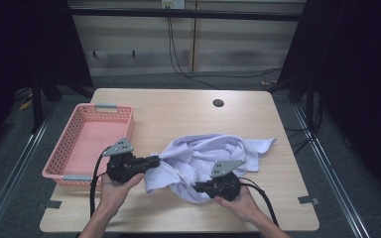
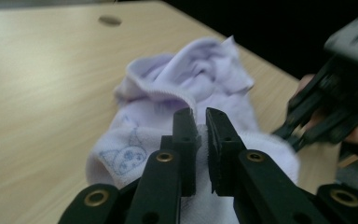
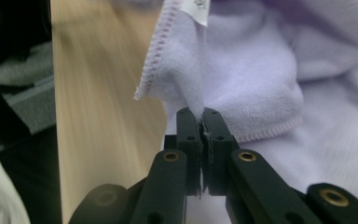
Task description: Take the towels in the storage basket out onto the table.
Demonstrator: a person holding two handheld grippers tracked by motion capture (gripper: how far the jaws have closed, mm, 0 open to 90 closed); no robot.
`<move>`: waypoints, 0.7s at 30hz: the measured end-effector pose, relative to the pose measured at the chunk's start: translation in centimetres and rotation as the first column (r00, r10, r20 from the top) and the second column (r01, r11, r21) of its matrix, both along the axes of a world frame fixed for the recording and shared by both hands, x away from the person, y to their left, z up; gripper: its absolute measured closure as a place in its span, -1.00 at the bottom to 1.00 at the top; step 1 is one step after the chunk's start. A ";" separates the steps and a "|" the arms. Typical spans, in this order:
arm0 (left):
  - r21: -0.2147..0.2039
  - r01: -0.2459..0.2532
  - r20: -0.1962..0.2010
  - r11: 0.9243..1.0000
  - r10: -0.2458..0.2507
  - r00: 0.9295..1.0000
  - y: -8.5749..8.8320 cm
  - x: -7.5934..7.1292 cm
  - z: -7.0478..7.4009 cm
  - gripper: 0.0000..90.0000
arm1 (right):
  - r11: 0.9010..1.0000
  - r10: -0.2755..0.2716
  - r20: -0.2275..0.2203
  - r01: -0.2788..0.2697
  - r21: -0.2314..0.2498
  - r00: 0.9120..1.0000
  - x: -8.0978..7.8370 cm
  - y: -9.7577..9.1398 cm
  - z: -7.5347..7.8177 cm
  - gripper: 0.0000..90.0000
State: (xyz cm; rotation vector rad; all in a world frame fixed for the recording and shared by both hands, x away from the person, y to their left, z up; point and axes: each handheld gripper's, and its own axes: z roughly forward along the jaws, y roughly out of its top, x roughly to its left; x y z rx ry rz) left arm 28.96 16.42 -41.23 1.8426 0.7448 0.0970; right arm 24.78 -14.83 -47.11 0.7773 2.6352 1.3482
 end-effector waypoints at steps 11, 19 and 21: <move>-0.016 0.073 0.018 0.997 -0.073 0.997 -3.9 0.6 0.8 0.88 | 0.996 -0.065 0.095 0.059 0.061 0.993 -0.3 -3.3 3.6 -0.04; 0.025 0.138 0.041 0.990 -0.139 0.989 -7.1 0.9 1.7 0.88 | 0.991 -0.059 0.085 0.048 0.123 0.995 2.6 0.3 4.1 0.39; 0.004 0.084 0.046 0.996 -0.084 0.995 -6.8 1.1 1.8 0.41 | 0.990 -0.057 0.109 0.042 0.135 0.992 2.8 0.3 4.4 0.91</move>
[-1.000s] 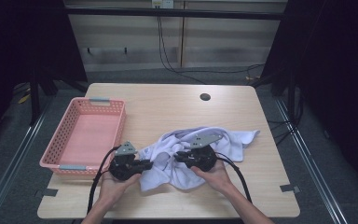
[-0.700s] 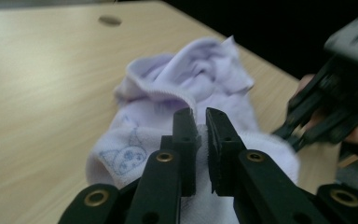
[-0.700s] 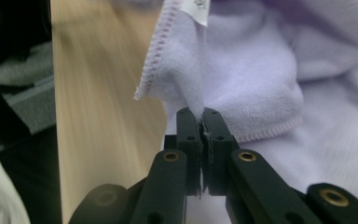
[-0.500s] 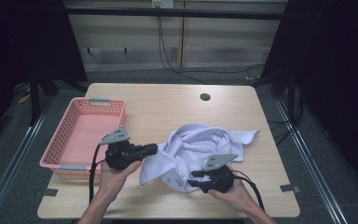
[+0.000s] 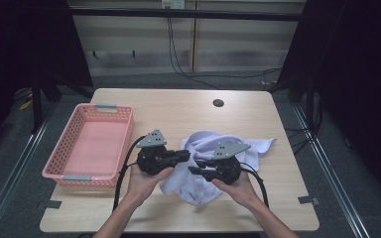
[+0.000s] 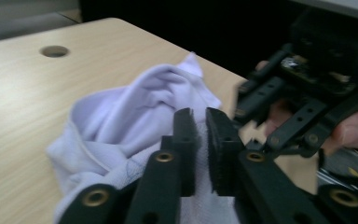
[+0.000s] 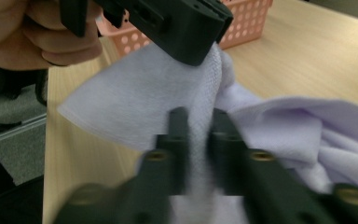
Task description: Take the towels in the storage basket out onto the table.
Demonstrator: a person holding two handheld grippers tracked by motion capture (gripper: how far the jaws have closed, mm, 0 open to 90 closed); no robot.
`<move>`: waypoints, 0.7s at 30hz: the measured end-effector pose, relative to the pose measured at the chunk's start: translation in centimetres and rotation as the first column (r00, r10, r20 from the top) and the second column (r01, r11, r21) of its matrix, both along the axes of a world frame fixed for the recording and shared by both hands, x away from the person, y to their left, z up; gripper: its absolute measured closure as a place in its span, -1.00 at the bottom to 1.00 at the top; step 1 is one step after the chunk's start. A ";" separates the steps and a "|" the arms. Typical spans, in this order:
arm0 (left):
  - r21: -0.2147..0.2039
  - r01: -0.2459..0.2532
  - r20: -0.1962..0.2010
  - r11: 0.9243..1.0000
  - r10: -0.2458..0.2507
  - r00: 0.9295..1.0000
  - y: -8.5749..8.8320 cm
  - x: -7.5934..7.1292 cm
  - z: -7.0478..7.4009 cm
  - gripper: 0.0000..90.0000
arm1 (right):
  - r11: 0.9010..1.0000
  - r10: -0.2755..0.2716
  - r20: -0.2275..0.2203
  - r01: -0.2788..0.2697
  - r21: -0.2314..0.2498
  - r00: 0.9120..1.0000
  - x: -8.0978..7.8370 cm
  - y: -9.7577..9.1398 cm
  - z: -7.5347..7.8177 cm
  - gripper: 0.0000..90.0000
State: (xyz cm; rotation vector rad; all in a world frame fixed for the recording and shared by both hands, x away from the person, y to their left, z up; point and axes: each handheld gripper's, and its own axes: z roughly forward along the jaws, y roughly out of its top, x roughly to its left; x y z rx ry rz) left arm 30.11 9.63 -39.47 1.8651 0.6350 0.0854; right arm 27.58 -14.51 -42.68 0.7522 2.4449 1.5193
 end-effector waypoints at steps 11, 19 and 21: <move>-0.015 -0.034 -0.078 0.999 0.033 0.996 2.4 -1.6 -3.8 -0.08 | 0.938 -0.343 0.059 0.337 0.083 0.938 2.7 -9.3 4.0 0.94; 0.216 0.005 -0.123 0.976 0.022 0.992 -1.0 -1.8 -8.9 -0.19 | 0.914 -0.403 0.038 0.401 0.059 0.914 2.7 -11.8 2.7 0.94; 0.273 -0.016 -0.107 0.962 0.047 0.993 -1.2 -1.8 -9.8 -0.08 | 0.912 -0.407 0.036 0.405 0.059 0.913 2.7 -12.1 2.5 0.94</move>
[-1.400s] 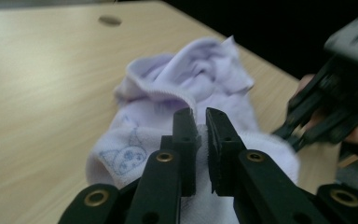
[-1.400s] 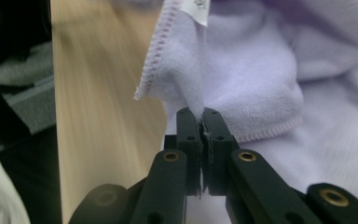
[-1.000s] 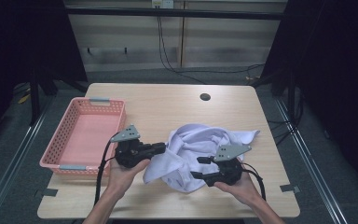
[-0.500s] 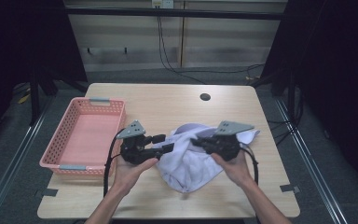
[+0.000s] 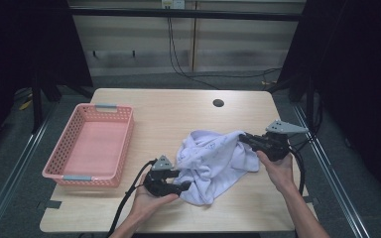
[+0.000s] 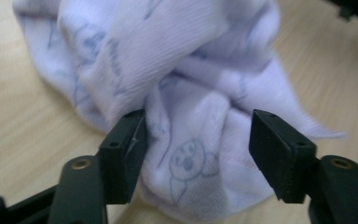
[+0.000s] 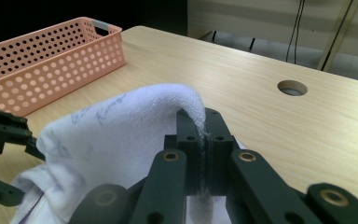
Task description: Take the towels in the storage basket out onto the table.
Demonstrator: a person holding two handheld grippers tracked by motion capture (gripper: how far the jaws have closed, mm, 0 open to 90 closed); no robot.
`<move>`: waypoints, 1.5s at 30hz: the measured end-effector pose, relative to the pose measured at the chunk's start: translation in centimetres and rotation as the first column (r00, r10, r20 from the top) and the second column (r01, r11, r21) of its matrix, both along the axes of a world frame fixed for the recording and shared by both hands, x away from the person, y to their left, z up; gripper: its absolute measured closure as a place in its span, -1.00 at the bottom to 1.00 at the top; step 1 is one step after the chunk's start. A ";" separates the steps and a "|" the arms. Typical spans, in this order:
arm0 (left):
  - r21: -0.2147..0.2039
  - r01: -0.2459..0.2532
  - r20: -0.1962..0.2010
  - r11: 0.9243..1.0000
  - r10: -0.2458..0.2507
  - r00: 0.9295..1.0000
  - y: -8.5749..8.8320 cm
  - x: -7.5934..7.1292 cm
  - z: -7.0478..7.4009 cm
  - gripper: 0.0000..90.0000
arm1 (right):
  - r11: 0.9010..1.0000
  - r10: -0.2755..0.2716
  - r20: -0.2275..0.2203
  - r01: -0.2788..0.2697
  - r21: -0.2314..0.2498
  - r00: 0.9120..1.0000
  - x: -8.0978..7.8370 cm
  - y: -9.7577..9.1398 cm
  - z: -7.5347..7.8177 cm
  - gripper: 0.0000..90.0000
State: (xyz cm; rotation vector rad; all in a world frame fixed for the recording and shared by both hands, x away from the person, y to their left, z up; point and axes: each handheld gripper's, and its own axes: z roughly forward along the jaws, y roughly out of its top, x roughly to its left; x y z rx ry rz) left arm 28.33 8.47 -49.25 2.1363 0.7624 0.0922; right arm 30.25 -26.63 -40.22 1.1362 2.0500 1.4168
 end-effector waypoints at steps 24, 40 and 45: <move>-0.275 -0.024 0.114 0.961 0.058 0.992 4.0 2.2 4.7 0.23 | 0.999 0.031 -0.099 -0.027 0.041 0.995 0.2 -0.5 -2.8 0.93; -0.093 0.082 -0.020 0.992 -0.084 0.996 0.2 1.7 -1.1 0.40 | 0.997 0.038 -0.130 -0.030 0.066 0.991 0.5 -0.7 -3.9 0.92; -0.086 0.072 -0.015 0.994 -0.074 0.997 0.7 1.9 -0.8 0.90 | 0.997 0.047 -0.130 -0.039 0.061 0.990 0.4 -0.8 -3.8 0.92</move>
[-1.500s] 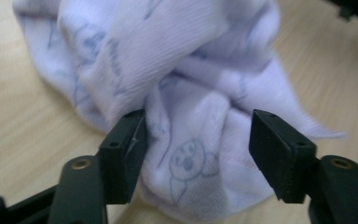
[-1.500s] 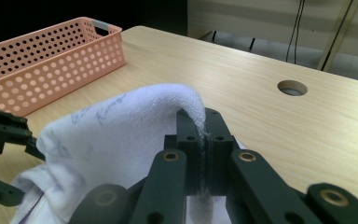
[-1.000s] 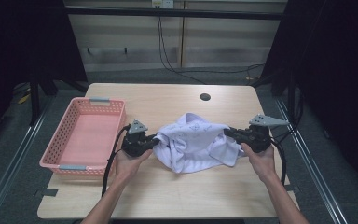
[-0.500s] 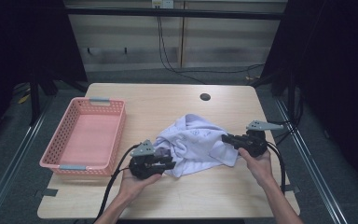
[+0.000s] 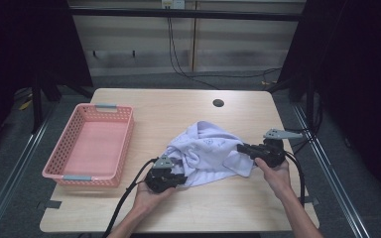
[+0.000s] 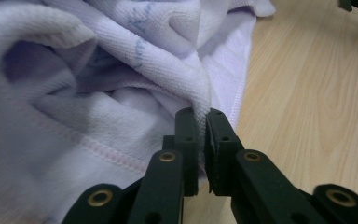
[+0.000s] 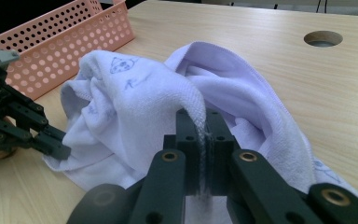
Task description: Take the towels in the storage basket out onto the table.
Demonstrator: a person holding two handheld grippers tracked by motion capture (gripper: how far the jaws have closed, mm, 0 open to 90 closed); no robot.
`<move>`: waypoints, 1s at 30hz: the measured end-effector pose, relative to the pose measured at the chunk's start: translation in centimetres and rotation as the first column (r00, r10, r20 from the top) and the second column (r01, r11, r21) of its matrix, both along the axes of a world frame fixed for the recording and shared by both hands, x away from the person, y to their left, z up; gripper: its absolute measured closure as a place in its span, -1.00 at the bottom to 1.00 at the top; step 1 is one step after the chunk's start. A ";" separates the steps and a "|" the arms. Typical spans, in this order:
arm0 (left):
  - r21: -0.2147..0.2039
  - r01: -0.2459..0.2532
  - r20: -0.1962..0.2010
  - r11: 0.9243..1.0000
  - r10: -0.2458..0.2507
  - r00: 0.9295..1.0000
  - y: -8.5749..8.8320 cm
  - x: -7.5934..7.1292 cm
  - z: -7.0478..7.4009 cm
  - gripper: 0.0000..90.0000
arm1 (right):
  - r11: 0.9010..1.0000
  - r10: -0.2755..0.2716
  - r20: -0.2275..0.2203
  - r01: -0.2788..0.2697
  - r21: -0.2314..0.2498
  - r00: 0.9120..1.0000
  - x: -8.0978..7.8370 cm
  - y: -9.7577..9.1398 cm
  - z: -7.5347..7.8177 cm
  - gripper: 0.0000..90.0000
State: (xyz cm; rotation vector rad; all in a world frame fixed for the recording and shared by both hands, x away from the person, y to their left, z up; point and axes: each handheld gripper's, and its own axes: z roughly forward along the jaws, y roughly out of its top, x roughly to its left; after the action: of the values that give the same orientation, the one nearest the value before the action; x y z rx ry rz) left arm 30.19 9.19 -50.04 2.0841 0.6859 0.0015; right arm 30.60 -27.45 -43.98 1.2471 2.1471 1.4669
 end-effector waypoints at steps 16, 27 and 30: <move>-0.336 -0.136 0.116 0.932 0.184 0.976 8.5 2.1 11.6 0.93 | 0.997 -0.016 0.037 0.013 0.077 0.999 1.6 -1.8 4.0 0.93; -0.415 -0.158 0.279 0.896 0.290 0.915 10.2 4.0 23.1 0.93 | 0.994 -0.020 0.289 -0.013 0.112 0.957 3.5 -1.5 18.8 0.93; -0.418 -0.139 0.324 0.898 0.290 0.900 10.2 3.1 25.4 0.93 | 0.993 -0.021 0.353 -0.022 0.118 0.935 2.6 -1.3 21.4 0.93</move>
State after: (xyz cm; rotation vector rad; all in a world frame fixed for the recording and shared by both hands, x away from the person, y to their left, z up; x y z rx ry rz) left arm 33.28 19.41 -24.68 1.5556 0.6188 0.3632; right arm 33.18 -28.76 -22.55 0.9284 1.8455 1.6940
